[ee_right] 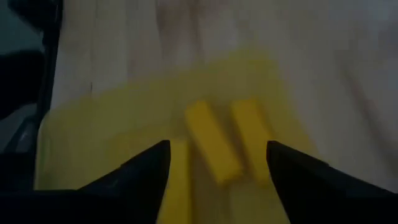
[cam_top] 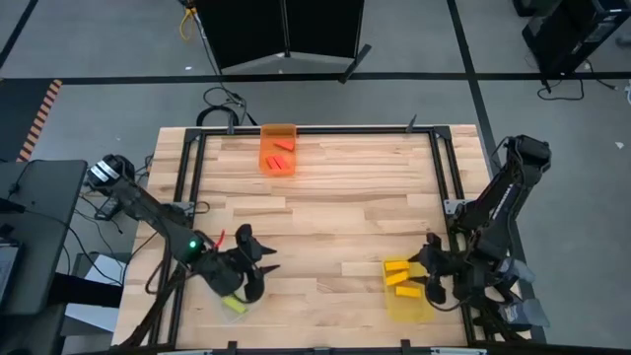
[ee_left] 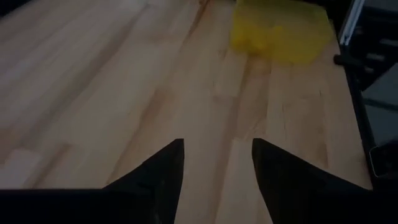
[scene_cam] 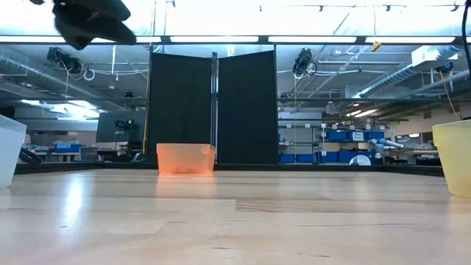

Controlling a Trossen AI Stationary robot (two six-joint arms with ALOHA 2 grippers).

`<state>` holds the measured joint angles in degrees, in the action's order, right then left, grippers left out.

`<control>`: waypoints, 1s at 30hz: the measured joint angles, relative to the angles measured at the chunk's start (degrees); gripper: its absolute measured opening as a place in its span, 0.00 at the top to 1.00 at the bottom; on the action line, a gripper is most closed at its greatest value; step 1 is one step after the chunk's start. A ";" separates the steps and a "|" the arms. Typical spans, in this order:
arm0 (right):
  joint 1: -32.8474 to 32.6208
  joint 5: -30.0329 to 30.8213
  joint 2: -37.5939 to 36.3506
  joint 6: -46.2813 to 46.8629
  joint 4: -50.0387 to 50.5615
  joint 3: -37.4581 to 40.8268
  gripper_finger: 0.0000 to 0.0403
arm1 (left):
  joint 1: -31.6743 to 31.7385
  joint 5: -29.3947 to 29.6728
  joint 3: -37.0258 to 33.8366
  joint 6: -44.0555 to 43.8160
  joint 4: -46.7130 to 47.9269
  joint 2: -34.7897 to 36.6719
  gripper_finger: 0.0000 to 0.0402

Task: Sort blocks
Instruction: Return to Home Position

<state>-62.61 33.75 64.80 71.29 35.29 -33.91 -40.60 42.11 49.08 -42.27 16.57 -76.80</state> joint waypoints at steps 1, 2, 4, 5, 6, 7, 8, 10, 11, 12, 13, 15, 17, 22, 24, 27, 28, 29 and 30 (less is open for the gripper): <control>0.73 2.22 0.01 -2.09 -0.88 0.00 0.35 | 0.95 -0.41 -0.26 1.16 -0.47 0.76 0.51; 1.60 4.65 -0.01 -5.05 -2.48 0.00 0.40 | 2.09 -1.27 -0.58 2.72 -1.06 1.49 0.52; 3.61 9.05 -0.36 -12.67 -6.43 0.00 0.54 | 4.86 -3.31 -1.28 6.56 -1.24 2.81 0.55; 4.83 11.31 -0.54 -16.75 -8.64 0.00 0.63 | 6.42 -4.49 -1.98 8.66 -1.61 3.71 0.57; 6.10 13.30 -0.75 -20.82 -10.89 -0.03 0.71 | 8.07 -5.66 -2.81 10.57 -2.35 4.70 0.60; 7.54 14.80 -1.04 -24.91 -12.86 -0.04 0.80 | 9.88 -6.64 -3.71 12.53 -3.89 5.73 0.63; 9.17 15.76 -1.46 -28.86 -14.72 -0.04 0.89 | 11.52 -7.65 -4.76 14.71 -5.83 6.84 0.66; 12.87 16.02 -2.36 -36.41 -18.80 -0.04 0.96 | 14.02 -8.78 -7.65 19.45 -8.95 10.19 0.74; 14.83 15.36 -2.93 -39.85 -20.68 -0.04 0.96 | 15.02 -8.77 -9.41 21.73 -10.90 12.07 0.78; 16.75 13.98 -3.60 -43.56 -22.96 0.14 0.96 | 15.93 -8.79 -11.40 23.75 -13.73 14.16 0.81; 18.79 12.10 -4.41 -47.63 -26.42 0.76 0.96 | 16.68 -8.83 -13.64 25.56 -16.13 16.67 0.85; 23.58 6.08 -6.46 -56.44 -35.96 3.23 0.97 | 17.86 -8.80 -18.78 28.14 -18.74 22.27 0.92; 28.77 -1.90 -9.30 -63.09 -43.65 6.78 0.98 | 18.88 -8.81 -23.77 28.86 -20.77 28.47 0.97; 40.23 -11.21 -21.35 -66.86 -47.17 16.25 0.99 | 19.26 -8.94 -33.84 31.22 -21.04 42.80 0.98; 43.43 -13.91 -27.85 -67.63 -46.99 20.15 0.99 | 19.26 -7.87 -36.55 31.80 -21.29 46.70 0.98; 47.20 -17.16 -36.59 -69.01 -46.50 24.88 0.99 | 19.52 -5.91 -39.78 33.88 -20.53 51.68 0.99; 48.25 -18.20 -39.34 -69.43 -45.69 26.33 0.99 | 19.86 -5.74 -40.51 34.43 -20.75 52.89 0.99; 49.34 -18.95 -41.86 -69.63 -44.92 27.56 0.99 | 20.31 -5.74 -41.33 34.70 -20.78 54.16 0.99; 50.34 -20.09 -44.05 -69.73 -44.47 28.54 0.99 | 20.79 -5.78 -42.11 34.74 -20.30 55.41 0.99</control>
<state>-12.27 13.66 20.76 1.56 -9.19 -5.37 -19.81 36.33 6.98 -7.53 -3.73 -21.40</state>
